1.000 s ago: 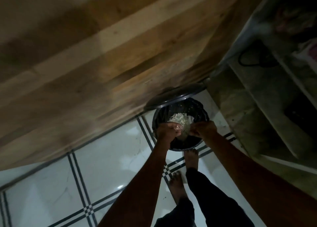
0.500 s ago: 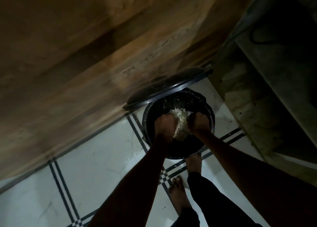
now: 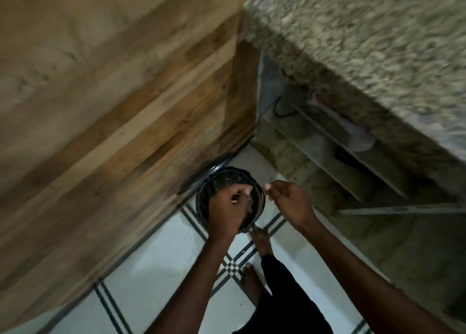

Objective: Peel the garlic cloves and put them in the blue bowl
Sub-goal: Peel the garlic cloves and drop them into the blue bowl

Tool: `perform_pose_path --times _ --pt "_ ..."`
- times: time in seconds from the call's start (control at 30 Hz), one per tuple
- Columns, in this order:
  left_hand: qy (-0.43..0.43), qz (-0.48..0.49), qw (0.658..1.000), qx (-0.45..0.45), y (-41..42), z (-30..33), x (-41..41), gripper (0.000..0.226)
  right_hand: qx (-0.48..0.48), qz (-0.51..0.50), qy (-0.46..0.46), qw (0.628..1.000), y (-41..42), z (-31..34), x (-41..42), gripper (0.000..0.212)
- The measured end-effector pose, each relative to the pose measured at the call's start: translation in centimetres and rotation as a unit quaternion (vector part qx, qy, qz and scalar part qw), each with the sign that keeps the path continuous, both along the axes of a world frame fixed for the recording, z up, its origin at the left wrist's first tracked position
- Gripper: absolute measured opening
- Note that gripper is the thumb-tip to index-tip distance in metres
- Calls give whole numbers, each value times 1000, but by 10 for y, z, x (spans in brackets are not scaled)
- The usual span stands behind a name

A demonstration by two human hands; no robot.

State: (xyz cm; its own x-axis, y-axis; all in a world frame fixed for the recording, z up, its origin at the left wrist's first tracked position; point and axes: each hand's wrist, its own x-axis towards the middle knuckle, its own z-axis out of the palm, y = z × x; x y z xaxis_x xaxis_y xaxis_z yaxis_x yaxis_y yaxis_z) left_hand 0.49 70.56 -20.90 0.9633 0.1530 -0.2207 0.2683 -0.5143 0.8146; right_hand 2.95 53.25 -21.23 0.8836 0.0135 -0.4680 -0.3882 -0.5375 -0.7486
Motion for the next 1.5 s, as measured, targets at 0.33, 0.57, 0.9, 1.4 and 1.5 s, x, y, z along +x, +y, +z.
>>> perform_pose_path --times 0.33,0.57,0.9,1.4,1.5 --pt "-17 -109 980 -165 -173 196 -53 15 -53 -95 -146 983 -180 221 -101 27" --pt "-13 -239 949 -207 -348 251 -114 20 -67 -200 -176 961 -352 276 -205 21" --pt "16 -330 930 -162 -587 243 -184 16 -114 -331 -152 924 -585 262 -321 25" --pt "-130 -534 816 177 -718 186 -102 37 -329 -213 -109 913 -712 204 -220 24" --pt "-124 -508 845 111 -720 196 -81 36 -352 -173 -89 916 -723 200 -197 9"
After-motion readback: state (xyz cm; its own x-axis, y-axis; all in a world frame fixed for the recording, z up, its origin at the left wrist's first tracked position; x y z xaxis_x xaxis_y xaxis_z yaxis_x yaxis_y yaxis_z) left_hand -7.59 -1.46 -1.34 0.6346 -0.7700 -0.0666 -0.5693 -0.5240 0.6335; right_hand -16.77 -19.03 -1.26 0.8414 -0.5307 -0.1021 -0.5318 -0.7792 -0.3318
